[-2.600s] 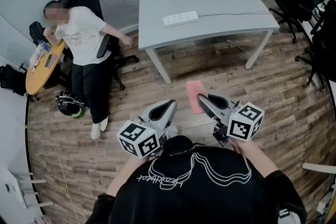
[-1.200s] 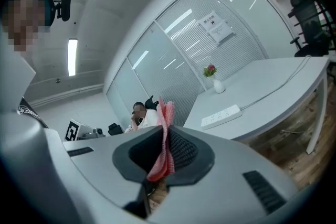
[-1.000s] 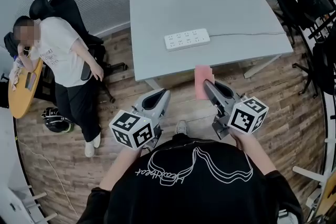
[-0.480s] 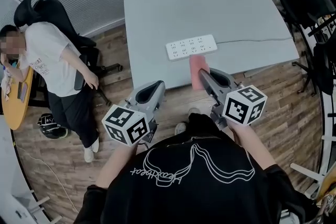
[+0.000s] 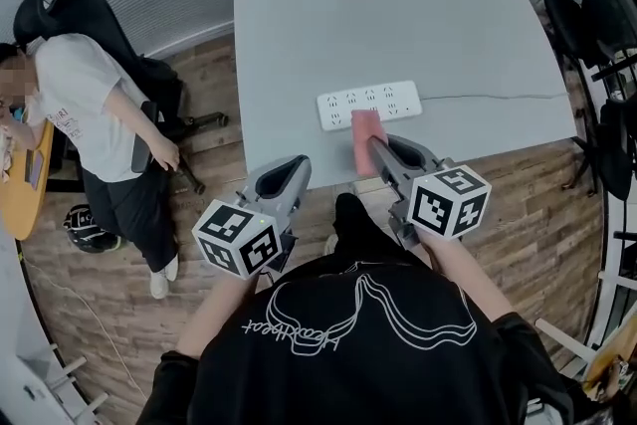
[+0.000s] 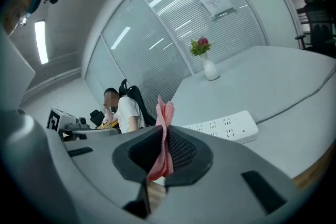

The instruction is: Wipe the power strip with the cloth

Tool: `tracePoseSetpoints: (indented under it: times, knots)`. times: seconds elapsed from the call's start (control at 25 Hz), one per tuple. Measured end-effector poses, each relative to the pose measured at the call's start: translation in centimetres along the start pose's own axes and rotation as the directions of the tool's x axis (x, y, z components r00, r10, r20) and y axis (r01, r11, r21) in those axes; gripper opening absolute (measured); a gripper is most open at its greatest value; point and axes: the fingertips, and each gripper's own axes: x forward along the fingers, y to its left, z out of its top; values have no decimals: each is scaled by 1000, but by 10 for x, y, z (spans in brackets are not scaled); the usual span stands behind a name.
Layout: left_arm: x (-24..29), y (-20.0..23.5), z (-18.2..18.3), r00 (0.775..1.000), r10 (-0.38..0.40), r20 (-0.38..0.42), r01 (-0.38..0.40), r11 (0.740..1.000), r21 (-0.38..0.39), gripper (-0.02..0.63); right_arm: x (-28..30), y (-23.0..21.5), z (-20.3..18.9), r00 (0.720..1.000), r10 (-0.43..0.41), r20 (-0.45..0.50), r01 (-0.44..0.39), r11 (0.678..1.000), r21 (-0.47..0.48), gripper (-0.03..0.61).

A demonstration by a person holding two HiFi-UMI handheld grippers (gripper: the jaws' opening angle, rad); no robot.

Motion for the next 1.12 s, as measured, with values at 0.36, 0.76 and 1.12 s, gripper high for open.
tracePoseSetpoints:
  times: [0.36, 0.76, 1.12]
  knots:
    - [33, 44, -1, 998, 40, -42, -42, 997, -63, 14, 65, -27, 4, 996, -15, -85, 13, 1000, -27, 32]
    - [55, 79, -13, 994, 74, -85, -85, 988, -129, 14, 130, -44, -5, 985, -33, -171, 18, 996, -88, 32]
    - [53, 103, -20, 988, 113, -103, -130, 977, -170, 14, 164, -45, -20, 970, -54, -238, 25, 992, -125, 32]
